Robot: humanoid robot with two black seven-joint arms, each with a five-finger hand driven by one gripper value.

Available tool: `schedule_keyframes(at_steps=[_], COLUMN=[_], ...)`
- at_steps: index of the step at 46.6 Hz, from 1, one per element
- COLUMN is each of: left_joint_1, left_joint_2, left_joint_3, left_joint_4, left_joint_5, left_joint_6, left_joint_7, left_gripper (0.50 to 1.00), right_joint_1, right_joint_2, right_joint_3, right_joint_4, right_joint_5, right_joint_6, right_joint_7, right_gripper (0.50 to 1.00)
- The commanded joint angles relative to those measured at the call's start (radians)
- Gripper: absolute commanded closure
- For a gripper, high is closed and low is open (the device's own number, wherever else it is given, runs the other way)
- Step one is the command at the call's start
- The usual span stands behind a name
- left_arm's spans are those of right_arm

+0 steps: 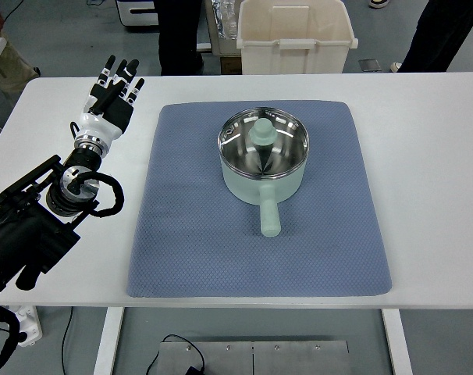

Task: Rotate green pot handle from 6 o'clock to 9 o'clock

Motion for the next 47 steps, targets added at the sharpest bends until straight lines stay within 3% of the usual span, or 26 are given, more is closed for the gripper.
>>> schedule_keyframes(at_steps=[1,47], left_joint_1=[0.0,0.0], left_joint_2=[0.0,0.003], left_joint_3=[0.0,0.0], left_joint_4=[0.0,0.0], left_joint_5=[0.0,0.003], left_joint_6=[0.0,0.005], left_joint_7=[0.0,0.0], left_gripper=[0.5,0.5], right_joint_1=[0.0,0.0], right_joint_2=[0.0,0.0], right_joint_3=[0.0,0.0], right_joint_4=[0.0,0.0], right_joint_5=[0.0,0.0], right_joint_6=[0.0,0.0], right_joint_7=[0.0,0.0], right_gripper=[0.5,0.5])
